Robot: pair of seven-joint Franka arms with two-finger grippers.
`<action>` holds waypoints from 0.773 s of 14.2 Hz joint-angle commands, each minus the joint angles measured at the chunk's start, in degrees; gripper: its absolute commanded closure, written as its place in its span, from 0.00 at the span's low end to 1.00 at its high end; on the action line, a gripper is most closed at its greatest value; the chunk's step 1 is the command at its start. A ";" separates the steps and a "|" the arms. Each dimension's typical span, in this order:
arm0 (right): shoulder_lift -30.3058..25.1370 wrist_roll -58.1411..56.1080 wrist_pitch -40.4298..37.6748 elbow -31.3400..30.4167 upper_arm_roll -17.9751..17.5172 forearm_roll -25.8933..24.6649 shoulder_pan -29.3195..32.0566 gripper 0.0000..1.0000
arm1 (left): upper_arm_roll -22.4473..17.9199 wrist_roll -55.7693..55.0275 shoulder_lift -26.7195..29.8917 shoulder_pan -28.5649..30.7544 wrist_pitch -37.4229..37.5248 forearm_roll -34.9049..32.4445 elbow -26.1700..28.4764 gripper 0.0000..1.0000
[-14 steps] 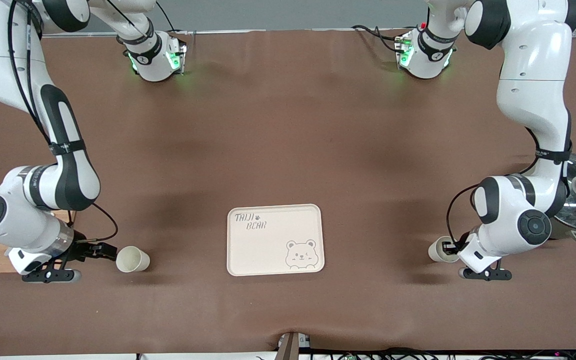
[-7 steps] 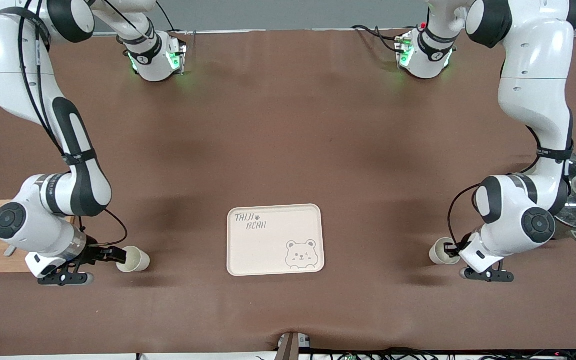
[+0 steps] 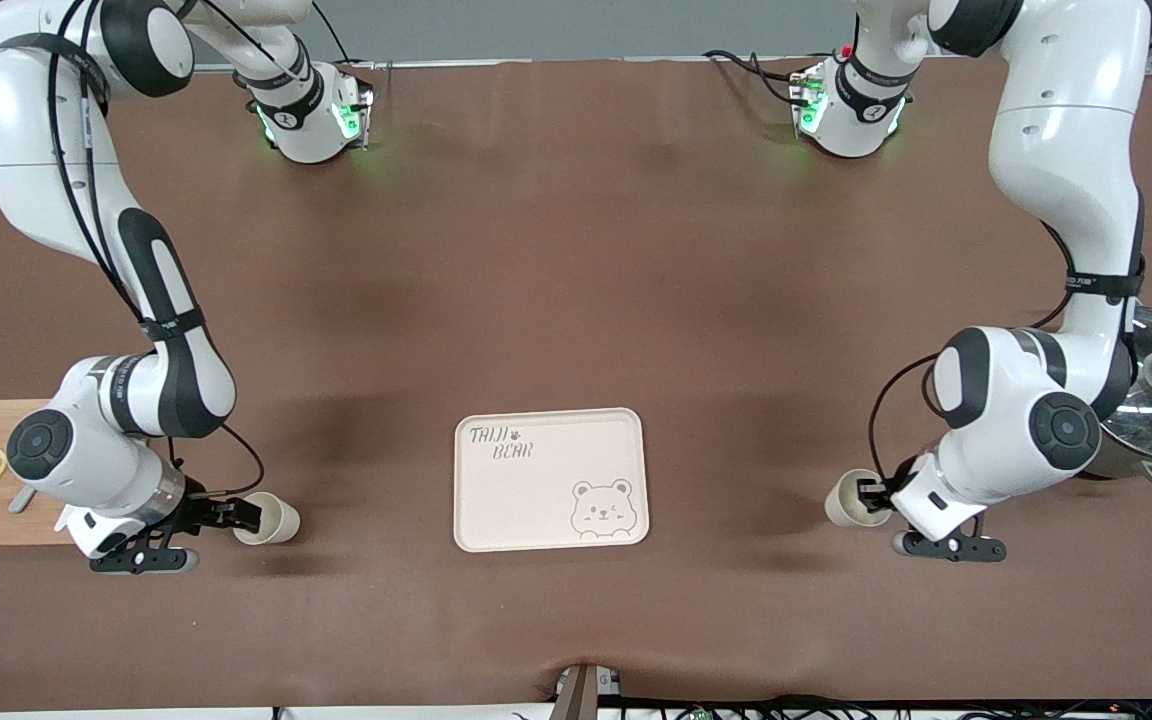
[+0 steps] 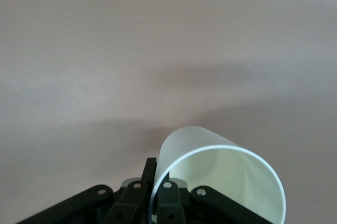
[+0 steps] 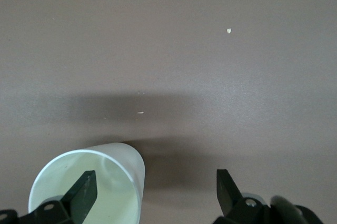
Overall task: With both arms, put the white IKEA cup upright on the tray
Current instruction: 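Carry the cup with the left gripper onto the bear tray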
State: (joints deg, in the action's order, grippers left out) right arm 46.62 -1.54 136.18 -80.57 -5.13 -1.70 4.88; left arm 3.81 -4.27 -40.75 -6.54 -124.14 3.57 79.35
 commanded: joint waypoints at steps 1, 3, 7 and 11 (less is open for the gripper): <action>1.10 0.49 0.22 1.30 -0.32 -1.55 0.22 0.00 | -0.29 -8.18 1.11 -4.17 3.46 0.30 -1.21 1.00; 1.28 0.49 1.97 1.21 -0.32 -1.38 0.22 0.00 | -0.38 -13.81 1.20 -7.33 4.26 0.21 -1.57 1.00; 1.63 0.49 3.30 0.94 -0.32 -1.38 0.13 0.00 | -1.00 -24.36 1.02 -13.66 5.40 0.04 -3.68 1.00; 1.72 0.58 3.39 0.94 -0.32 -1.29 0.13 0.00 | -1.35 -32.71 0.32 -18.50 5.40 -0.32 -5.52 1.00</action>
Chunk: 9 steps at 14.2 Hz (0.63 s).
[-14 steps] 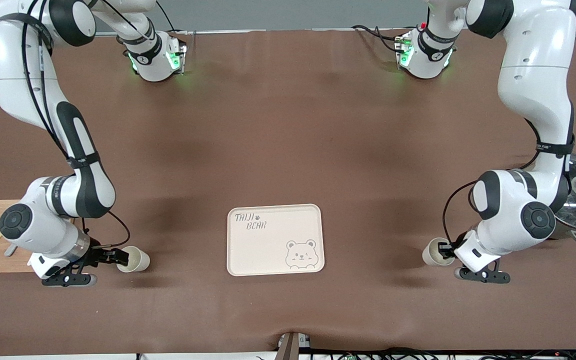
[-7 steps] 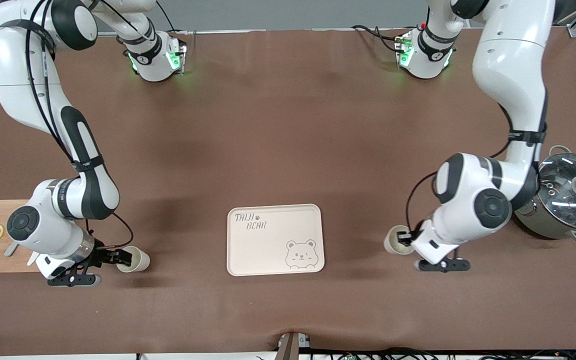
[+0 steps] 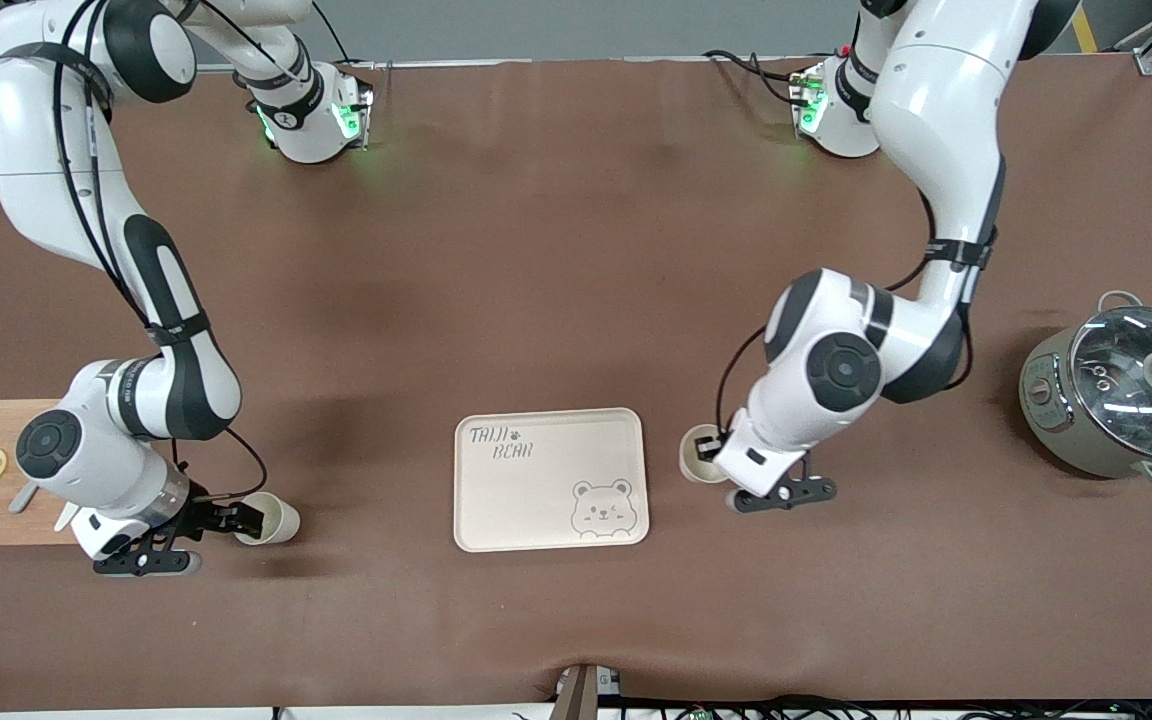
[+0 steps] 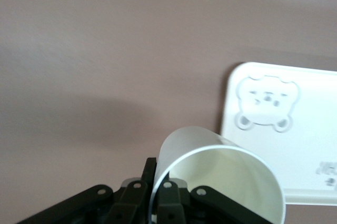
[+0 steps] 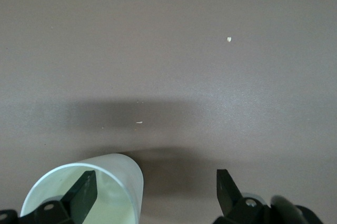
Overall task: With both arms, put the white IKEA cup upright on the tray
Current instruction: 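Carry the cup with the left gripper onto the bear tray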
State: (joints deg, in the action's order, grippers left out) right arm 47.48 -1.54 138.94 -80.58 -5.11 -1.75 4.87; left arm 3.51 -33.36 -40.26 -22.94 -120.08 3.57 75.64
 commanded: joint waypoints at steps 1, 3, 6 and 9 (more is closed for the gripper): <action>0.86 0.58 0.63 0.95 -0.34 -1.24 0.23 0.00 | -2.00 -5.21 -0.78 -3.59 1.26 -0.49 -2.42 1.00; 1.12 0.58 0.63 0.86 -0.34 -1.24 0.14 0.00 | -4.20 -8.19 -2.09 -7.19 0.73 -0.40 -3.92 1.00; 1.13 0.75 0.45 0.95 -0.34 -1.15 0.14 0.06 | -4.65 -10.40 -5.78 -9.14 -1.90 -0.40 -6.12 1.00; 1.13 1.01 0.45 0.95 -0.34 -1.15 0.14 0.37 | -4.83 -13.03 -8.95 -10.89 -5.50 -0.40 -6.38 1.00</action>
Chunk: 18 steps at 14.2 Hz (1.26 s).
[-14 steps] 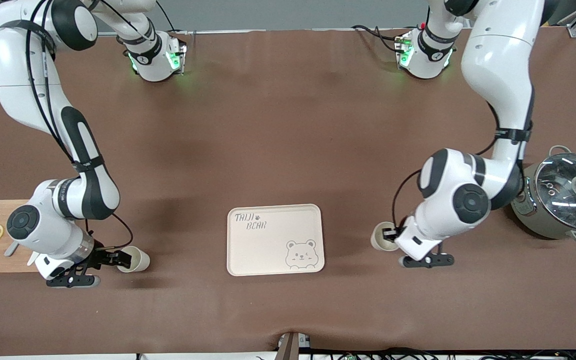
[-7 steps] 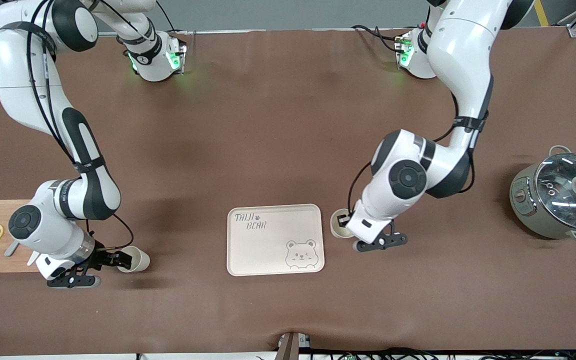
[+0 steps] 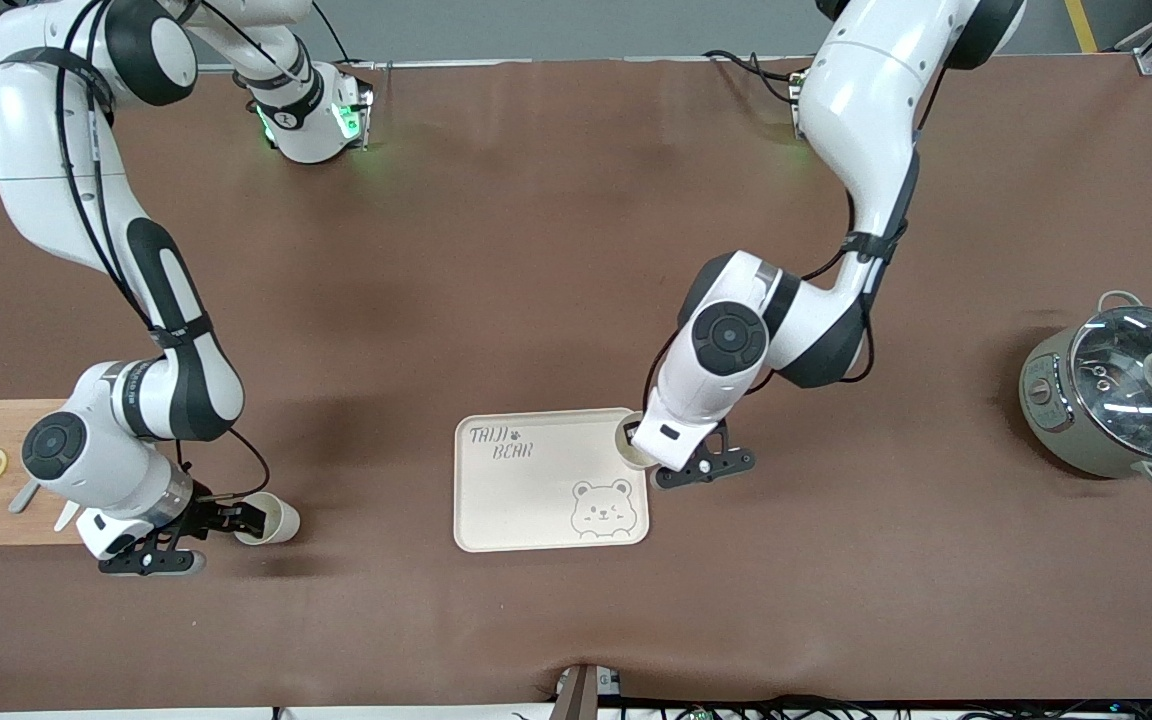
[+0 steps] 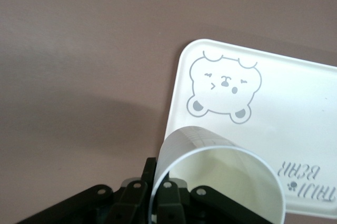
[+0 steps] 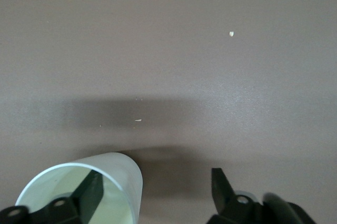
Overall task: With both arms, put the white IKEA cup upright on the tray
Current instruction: 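Carry the cup with the left gripper onto the bear tray, then open the left gripper on the tray while the right gripper lifts its cup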
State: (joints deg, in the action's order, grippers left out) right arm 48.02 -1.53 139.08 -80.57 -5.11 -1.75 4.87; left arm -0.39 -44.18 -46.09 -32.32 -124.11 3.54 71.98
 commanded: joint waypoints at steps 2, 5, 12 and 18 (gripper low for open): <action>0.59 1.01 0.32 0.94 -0.34 -1.15 0.14 0.59 | -0.84 -3.19 -5.05 -2.30 -4.02 -0.29 -2.80 1.00; 0.59 1.01 0.32 0.94 -0.34 -1.33 -0.21 0.79 | -0.66 -3.80 -6.55 -2.57 -5.26 -0.29 -2.81 1.00; 0.59 0.92 0.23 0.94 -0.34 -1.41 -0.73 1.00 | -0.75 -6.79 -7.52 -3.36 -6.05 -0.20 -2.72 1.00; 0.06 0.83 -2.30 1.73 -0.34 -1.50 -1.08 1.00 | -0.84 -6.53 -7.43 -3.36 -5.96 -0.38 -2.54 0.51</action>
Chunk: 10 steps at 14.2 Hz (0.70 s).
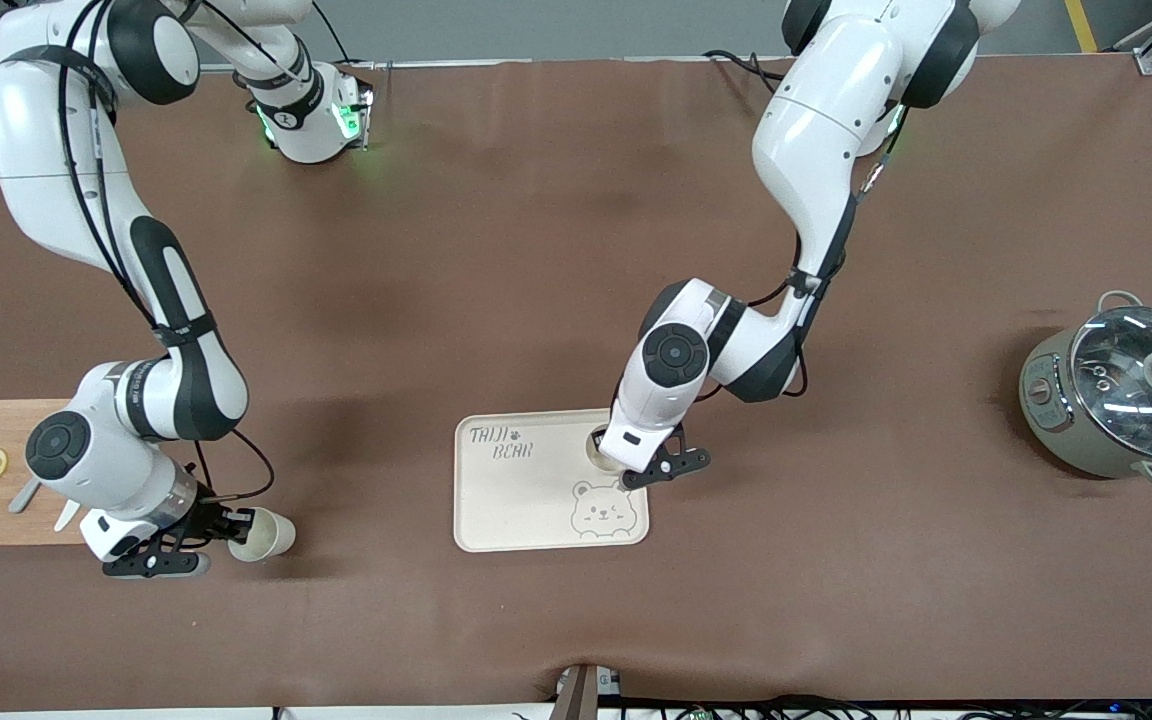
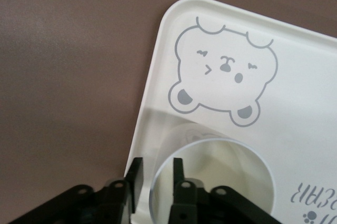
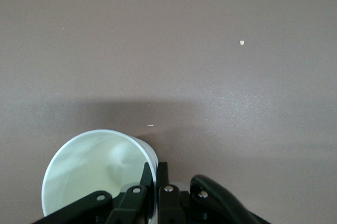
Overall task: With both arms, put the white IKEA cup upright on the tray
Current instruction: 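Open the left gripper on the tray while the right gripper lifts its cup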
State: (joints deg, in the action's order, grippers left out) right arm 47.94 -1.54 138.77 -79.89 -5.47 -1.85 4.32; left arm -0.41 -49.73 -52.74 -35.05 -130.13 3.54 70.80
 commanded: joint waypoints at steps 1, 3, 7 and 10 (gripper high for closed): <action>0.14 1.01 -4.19 2.19 0.11 -1.40 -0.88 1.00 | -0.82 -0.90 -0.69 -0.63 0.14 -0.38 -1.45 0.44; 0.14 1.36 -9.90 6.23 0.02 -1.14 -1.76 1.00 | -0.73 -0.81 -0.17 -0.55 0.40 -0.38 -1.45 0.26; 0.14 8.19 -16.16 11.42 0.02 -1.23 -5.01 1.00 | -0.82 -0.64 0.97 -0.37 2.60 -0.38 -1.45 0.13; -0.04 15.92 -16.60 11.96 0.02 -1.22 -8.70 1.00 | -0.65 -0.55 2.03 0.07 5.66 -0.47 -1.45 0.13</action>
State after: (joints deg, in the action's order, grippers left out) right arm 47.93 8.91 123.16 -68.83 -5.62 -1.91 -2.08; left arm -0.71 -49.73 -52.29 -34.94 -127.32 3.54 69.14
